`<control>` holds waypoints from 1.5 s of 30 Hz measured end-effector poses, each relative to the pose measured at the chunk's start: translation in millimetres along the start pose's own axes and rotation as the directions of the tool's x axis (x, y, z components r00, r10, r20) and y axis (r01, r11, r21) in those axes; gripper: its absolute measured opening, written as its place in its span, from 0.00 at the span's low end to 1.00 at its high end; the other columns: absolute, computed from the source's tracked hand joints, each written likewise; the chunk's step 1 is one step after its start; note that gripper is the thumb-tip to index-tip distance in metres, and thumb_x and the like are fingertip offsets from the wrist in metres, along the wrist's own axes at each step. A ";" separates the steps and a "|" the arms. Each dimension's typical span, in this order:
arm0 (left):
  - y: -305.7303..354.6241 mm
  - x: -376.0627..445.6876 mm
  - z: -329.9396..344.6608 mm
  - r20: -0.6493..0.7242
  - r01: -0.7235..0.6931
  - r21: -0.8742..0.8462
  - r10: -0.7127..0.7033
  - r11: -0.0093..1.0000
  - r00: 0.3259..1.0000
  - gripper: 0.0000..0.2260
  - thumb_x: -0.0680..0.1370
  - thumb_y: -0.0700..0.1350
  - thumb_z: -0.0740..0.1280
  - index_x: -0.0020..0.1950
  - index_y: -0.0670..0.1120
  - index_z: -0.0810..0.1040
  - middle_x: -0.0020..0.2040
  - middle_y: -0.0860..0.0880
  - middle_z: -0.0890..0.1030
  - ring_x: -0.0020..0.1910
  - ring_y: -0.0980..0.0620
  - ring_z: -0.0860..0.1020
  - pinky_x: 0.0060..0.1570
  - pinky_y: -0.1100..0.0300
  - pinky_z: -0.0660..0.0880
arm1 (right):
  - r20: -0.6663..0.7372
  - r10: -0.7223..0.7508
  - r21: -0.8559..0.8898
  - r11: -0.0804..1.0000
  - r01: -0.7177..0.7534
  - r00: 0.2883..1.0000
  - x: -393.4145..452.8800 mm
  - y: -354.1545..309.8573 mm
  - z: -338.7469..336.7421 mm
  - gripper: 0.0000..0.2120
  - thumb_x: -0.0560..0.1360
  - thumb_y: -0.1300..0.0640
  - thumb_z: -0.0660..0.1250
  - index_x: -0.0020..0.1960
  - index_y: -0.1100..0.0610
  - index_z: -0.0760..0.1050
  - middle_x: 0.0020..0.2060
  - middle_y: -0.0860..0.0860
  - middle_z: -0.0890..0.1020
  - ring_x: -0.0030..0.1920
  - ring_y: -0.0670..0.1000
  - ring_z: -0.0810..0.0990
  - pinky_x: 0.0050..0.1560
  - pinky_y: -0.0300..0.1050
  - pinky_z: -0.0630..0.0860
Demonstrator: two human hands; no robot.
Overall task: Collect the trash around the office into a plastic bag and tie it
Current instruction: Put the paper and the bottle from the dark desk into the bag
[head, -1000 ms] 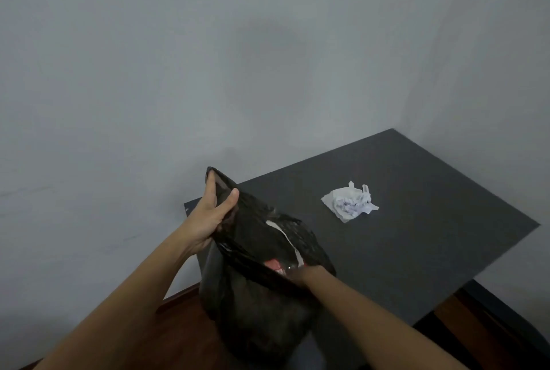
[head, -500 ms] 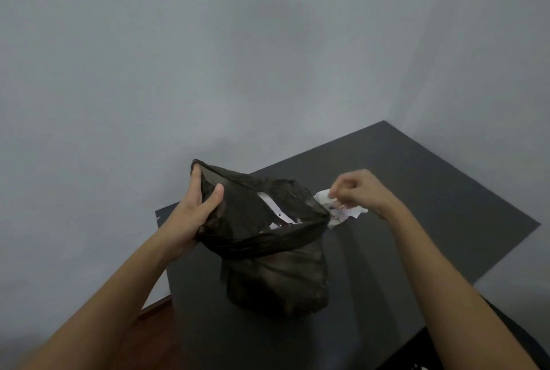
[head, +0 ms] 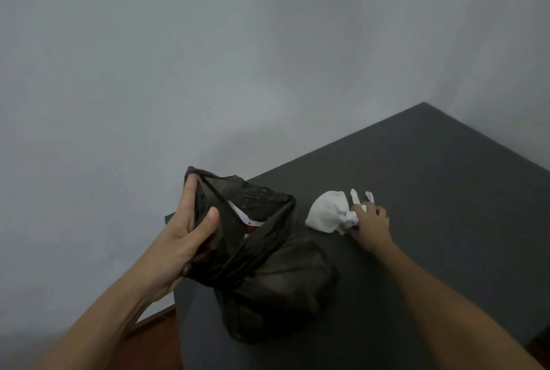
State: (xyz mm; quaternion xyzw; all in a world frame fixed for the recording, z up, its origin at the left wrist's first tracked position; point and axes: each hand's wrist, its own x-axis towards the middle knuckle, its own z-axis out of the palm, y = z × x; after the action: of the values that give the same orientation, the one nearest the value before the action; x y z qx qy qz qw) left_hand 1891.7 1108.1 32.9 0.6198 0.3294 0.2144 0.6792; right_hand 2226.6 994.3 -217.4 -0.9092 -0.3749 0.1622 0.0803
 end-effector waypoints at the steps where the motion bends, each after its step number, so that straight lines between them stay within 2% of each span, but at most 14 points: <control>1: 2.5 1.2 -0.5 -0.001 -0.003 0.000 0.003 1.000 1.000 0.60 0.52 0.68 0.76 0.76 0.65 0.45 0.58 0.78 0.69 0.60 0.71 0.73 0.49 0.73 0.75 | -0.044 -0.059 0.063 0.996 0.061 0.997 -6.7 -1.6 7.9 0.27 0.73 0.47 0.64 0.70 0.55 0.67 0.69 0.58 0.69 0.66 0.65 0.67 0.63 0.56 0.67; 7: 14.9 -2.4 -2.6 0.060 -0.026 -0.006 0.027 1.000 0.998 0.60 0.53 0.67 0.77 0.76 0.63 0.45 0.61 0.75 0.66 0.56 0.75 0.73 0.48 0.74 0.74 | -0.006 -0.043 0.612 0.790 0.038 0.999 -60.7 -14.6 -9.4 0.08 0.77 0.62 0.62 0.52 0.62 0.78 0.44 0.56 0.80 0.46 0.55 0.80 0.44 0.42 0.74; 11: 20.9 -20.1 -5.0 0.145 -0.034 0.030 0.029 0.999 0.989 0.59 0.56 0.67 0.76 0.76 0.63 0.43 0.67 0.67 0.67 0.59 0.72 0.73 0.52 0.73 0.73 | 0.139 -0.037 0.957 -0.253 -0.143 0.990 -101.2 -60.2 -71.8 0.04 0.74 0.65 0.66 0.49 0.62 0.72 0.35 0.56 0.75 0.28 0.48 0.73 0.26 0.36 0.70; 13: 24.3 -30.3 -5.1 0.180 -0.040 0.035 0.033 0.999 0.983 0.60 0.55 0.67 0.76 0.76 0.63 0.42 0.62 0.69 0.68 0.56 0.74 0.75 0.49 0.74 0.74 | 0.128 -0.217 0.852 -0.475 -0.219 0.968 -128.6 -99.2 -102.0 0.08 0.72 0.65 0.66 0.51 0.64 0.73 0.36 0.57 0.78 0.30 0.48 0.75 0.29 0.36 0.72; 15: 30.6 -43.1 -3.4 0.217 -0.052 0.052 0.039 0.997 0.975 0.60 0.54 0.67 0.76 0.75 0.64 0.41 0.60 0.70 0.66 0.52 0.75 0.75 0.47 0.74 0.74 | 0.118 -0.400 0.904 -0.335 -0.265 0.909 -161.4 -145.4 -123.4 0.06 0.71 0.65 0.68 0.48 0.63 0.76 0.35 0.56 0.80 0.32 0.49 0.76 0.31 0.37 0.73; 18: 42.5 -68.8 -0.3 0.266 -0.116 0.105 0.084 0.988 0.960 0.54 0.58 0.69 0.73 0.74 0.67 0.41 0.67 0.72 0.58 0.60 0.74 0.70 0.59 0.69 0.72 | 0.268 -0.557 0.961 0.206 -0.182 0.786 -212.2 -206.4 -134.3 0.03 0.74 0.64 0.66 0.44 0.59 0.77 0.35 0.54 0.80 0.32 0.47 0.77 0.31 0.35 0.75; 21: 50.9 -96.7 -3.6 0.322 -0.186 0.160 0.127 0.969 0.938 0.46 0.69 0.61 0.68 0.76 0.63 0.39 0.72 0.65 0.51 0.72 0.63 0.57 0.70 0.62 0.59 | 0.524 -0.421 0.597 0.802 0.034 0.740 -256.4 -240.6 -134.9 0.08 0.78 0.62 0.60 0.40 0.57 0.70 0.32 0.51 0.74 0.25 0.44 0.72 0.22 0.33 0.68; 23: 54.5 -115.1 -7.3 0.363 -0.193 0.145 0.129 0.971 0.923 0.51 0.65 0.64 0.71 0.76 0.63 0.39 0.74 0.61 0.53 0.73 0.61 0.59 0.70 0.61 0.60 | 0.626 -0.328 0.344 0.930 0.126 0.708 -282.2 -250.1 -132.2 0.06 0.79 0.64 0.58 0.44 0.58 0.69 0.36 0.52 0.72 0.29 0.48 0.71 0.21 0.35 0.70; 28: 48.5 -150.8 -2.2 0.387 -0.201 0.111 0.144 0.973 0.911 0.43 0.73 0.53 0.68 0.77 0.60 0.40 0.78 0.43 0.56 0.72 0.39 0.63 0.64 0.58 0.68 | 0.623 -0.266 0.455 0.888 -0.064 0.735 -335.1 -217.0 -134.2 0.35 0.75 0.63 0.68 0.74 0.44 0.56 0.51 0.57 0.77 0.41 0.56 0.81 0.38 0.48 0.81; 31: 39.0 -170.1 11.5 0.410 -0.196 0.053 0.157 0.979 0.898 0.37 0.78 0.44 0.64 0.78 0.55 0.42 0.69 0.64 0.60 0.56 0.74 0.74 0.41 0.79 0.72 | 0.234 -0.156 0.609 0.793 -0.019 0.960 -383.8 -153.2 -140.4 0.30 0.71 0.52 0.74 0.70 0.47 0.67 0.59 0.54 0.76 0.51 0.57 0.83 0.49 0.54 0.82; 34: 33.4 -193.8 31.6 0.454 -0.119 0.029 0.093 0.992 0.886 0.36 0.79 0.43 0.63 0.78 0.55 0.43 0.63 0.64 0.61 0.36 0.79 0.73 0.34 0.80 0.70 | 0.068 0.147 0.571 0.805 -0.159 0.987 -453.0 -58.7 -146.3 0.22 0.73 0.50 0.71 0.65 0.52 0.73 0.57 0.54 0.81 0.53 0.56 0.83 0.52 0.47 0.80; 38: 27.7 -222.1 50.7 0.548 -0.114 0.024 0.082 0.993 0.832 0.56 0.60 0.61 0.77 0.78 0.60 0.44 0.47 0.70 0.76 0.37 0.71 0.77 0.39 0.77 0.73 | -0.014 0.580 0.069 0.813 -0.578 0.814 -545.2 80.4 -135.4 0.19 0.74 0.47 0.66 0.64 0.49 0.74 0.64 0.53 0.76 0.66 0.60 0.72 0.67 0.57 0.67; 42: 26.2 -250.6 83.0 0.567 -0.092 -0.031 0.093 0.995 0.819 0.53 0.60 0.57 0.76 0.76 0.63 0.47 0.72 0.48 0.71 0.62 0.51 0.77 0.62 0.58 0.71 | -0.067 0.841 -0.180 0.519 -0.835 0.537 -620.3 179.7 -112.3 0.23 0.75 0.45 0.60 0.70 0.39 0.65 0.78 0.55 0.46 0.74 0.72 0.41 0.68 0.77 0.46; 45: 19.8 -266.8 114.4 0.553 -0.069 -0.014 0.066 0.997 0.831 0.46 0.66 0.54 0.73 0.75 0.65 0.48 0.44 0.54 0.79 0.36 0.57 0.77 0.37 0.68 0.76 | -0.124 0.851 -0.054 0.509 -0.859 0.511 -651.5 198.8 -104.6 0.28 0.75 0.42 0.62 0.72 0.33 0.56 0.76 0.54 0.33 0.74 0.71 0.46 0.66 0.75 0.58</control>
State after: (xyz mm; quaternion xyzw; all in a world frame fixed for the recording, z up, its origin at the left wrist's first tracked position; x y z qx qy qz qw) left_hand 1791.3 844.1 102.5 0.6687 0.0977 0.0491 0.7355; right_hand 1960.0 390.3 -19.9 -0.9844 0.1173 0.1231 -0.0441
